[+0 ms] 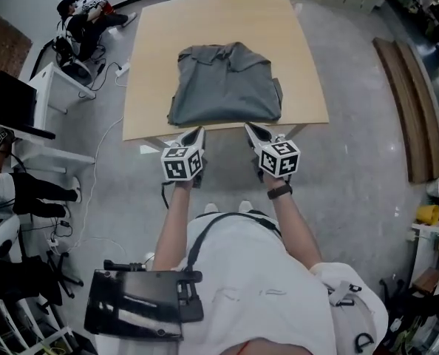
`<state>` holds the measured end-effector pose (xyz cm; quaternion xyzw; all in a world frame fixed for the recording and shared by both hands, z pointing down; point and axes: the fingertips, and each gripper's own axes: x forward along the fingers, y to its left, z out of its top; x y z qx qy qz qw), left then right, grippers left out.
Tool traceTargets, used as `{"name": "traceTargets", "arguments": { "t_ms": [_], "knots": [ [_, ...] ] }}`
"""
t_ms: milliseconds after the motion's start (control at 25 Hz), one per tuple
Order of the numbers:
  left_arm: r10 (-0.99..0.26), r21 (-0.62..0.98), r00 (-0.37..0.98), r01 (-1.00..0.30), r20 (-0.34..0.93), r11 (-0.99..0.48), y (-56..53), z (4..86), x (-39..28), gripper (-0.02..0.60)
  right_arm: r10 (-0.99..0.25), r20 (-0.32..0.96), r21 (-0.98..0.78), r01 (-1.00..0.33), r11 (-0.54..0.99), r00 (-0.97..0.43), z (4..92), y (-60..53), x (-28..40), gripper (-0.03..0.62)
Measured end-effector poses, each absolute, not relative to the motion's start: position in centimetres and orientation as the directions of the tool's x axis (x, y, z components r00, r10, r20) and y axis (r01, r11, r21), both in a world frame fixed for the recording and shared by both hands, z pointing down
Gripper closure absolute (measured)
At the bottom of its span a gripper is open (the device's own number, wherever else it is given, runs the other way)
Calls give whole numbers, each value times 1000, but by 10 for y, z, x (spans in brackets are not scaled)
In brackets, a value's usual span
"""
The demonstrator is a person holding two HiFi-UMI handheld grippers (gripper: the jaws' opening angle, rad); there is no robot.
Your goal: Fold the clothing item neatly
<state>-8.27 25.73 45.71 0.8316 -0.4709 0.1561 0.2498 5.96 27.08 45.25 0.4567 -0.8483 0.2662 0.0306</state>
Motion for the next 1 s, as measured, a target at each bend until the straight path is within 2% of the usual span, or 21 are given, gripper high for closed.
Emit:
{"name": "traceTargets", "arguments": {
  "t_ms": [240, 480, 1000],
  "knots": [
    [-799, 180, 513, -859, 314, -480, 262, 366, -94, 578, -849, 186, -202, -865, 459, -495, 357, 264, 43, 594],
    [-844, 131, 483, -876, 233, -465, 287, 340, -118, 579, -888, 125, -117, -896, 429, -442, 316, 284, 36, 594],
    [-836, 136, 498, -867, 232, -479, 293, 347, -132, 579, -832, 153, -135, -845, 517, -533, 329, 299, -28, 594]
  ]
}}
